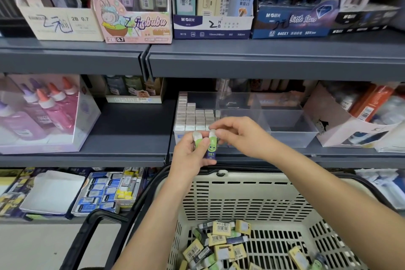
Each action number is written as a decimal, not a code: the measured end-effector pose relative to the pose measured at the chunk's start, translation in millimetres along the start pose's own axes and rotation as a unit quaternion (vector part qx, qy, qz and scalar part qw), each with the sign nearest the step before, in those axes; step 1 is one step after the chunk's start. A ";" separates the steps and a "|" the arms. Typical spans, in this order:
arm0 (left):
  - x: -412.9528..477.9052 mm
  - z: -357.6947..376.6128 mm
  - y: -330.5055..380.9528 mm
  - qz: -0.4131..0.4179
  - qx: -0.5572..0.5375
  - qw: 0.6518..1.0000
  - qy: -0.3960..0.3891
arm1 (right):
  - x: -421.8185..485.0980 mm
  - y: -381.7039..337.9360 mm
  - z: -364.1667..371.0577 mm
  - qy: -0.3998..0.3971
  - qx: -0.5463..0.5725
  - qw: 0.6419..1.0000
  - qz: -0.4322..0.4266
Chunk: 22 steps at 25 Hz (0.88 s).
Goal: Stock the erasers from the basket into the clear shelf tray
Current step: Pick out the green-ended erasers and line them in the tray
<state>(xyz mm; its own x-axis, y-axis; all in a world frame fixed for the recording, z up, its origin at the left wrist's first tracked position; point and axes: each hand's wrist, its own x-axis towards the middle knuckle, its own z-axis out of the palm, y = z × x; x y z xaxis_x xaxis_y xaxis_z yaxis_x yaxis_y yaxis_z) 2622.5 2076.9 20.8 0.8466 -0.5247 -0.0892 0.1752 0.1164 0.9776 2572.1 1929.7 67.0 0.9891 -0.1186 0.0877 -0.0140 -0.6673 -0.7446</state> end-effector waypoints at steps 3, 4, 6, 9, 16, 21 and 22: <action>-2.1 2.0 -0.7 0.018 0.019 1.000 -0.002 | -2.6 -0.4 -1.9 0.000 0.071 0.997 0.017; -2.0 2.7 -1.2 0.025 0.022 0.999 0.011 | -2.1 0.7 -6.5 0.010 0.086 0.996 0.024; -2.1 2.3 -1.7 0.036 0.026 0.998 0.039 | 0.0 4.5 -20.3 0.053 0.105 0.992 0.038; -3.0 1.5 -2.7 0.065 0.071 0.994 0.057 | 10.6 14.1 -40.8 0.154 0.094 0.982 0.053; 0.3 -2.3 -2.1 0.092 0.093 0.984 0.123 | 50.7 32.8 -32.1 0.160 0.028 0.980 0.113; 0.4 -1.5 -0.9 0.080 0.096 0.986 0.114 | 58.1 42.3 -17.4 0.091 -0.105 0.981 0.133; 0.7 -1.7 -1.1 0.079 0.095 0.986 0.113 | 59.0 43.8 -15.2 0.081 -0.118 0.979 0.142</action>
<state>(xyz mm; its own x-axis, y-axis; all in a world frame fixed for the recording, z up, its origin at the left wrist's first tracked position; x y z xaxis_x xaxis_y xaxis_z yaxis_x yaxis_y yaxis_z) 2623.8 2077.8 19.3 0.9498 -0.3090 0.0483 -0.0475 0.0099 0.9988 2627.7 1882.3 49.6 0.9039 -0.4274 0.0176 -0.3384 -0.7395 -0.5820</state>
